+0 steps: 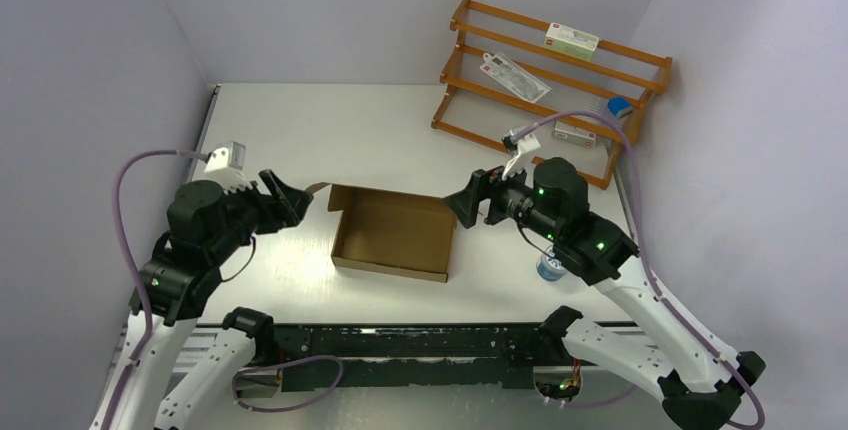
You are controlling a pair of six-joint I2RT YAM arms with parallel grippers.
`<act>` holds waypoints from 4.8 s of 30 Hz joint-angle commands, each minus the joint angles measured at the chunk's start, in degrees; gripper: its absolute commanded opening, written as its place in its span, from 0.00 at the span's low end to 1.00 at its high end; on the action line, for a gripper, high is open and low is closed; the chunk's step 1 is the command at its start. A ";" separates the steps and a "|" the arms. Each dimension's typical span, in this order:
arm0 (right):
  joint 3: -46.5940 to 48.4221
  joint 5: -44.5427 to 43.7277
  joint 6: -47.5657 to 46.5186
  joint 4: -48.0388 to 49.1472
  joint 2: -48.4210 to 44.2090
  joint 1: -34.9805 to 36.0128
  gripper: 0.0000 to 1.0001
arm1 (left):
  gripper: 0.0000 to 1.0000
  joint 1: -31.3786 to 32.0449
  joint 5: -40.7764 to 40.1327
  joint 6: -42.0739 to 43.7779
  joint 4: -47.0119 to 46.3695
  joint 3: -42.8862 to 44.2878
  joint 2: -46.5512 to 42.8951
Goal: Fold the paper box
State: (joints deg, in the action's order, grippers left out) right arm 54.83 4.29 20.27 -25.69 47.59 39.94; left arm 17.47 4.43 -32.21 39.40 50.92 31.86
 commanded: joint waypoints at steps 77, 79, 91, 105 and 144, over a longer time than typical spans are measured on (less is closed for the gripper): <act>-15.85 -0.05 -2.78 35.48 37.70 -10.12 0.66 | 0.58 3.27 5.33 -4.25 -43.05 -25.08 37.81; -16.89 0.96 -2.34 36.27 38.25 -10.09 0.65 | 0.54 3.27 7.05 -4.48 -45.51 -25.67 41.03; -18.12 5.00 -1.68 37.71 37.08 -10.08 0.60 | 0.51 3.27 8.63 -4.83 -44.59 -26.65 38.00; -16.66 -4.13 -12.30 28.60 23.67 -5.16 0.81 | 0.69 3.18 0.38 0.63 -28.50 -17.17 24.39; -7.37 -59.92 -46.94 37.82 53.82 43.18 0.56 | 0.93 2.30 -11.80 18.41 -13.22 -7.81 10.80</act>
State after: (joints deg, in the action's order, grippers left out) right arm 46.52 -51.94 -24.73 8.36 102.32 82.52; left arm 20.03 -7.49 -14.50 26.22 44.03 42.96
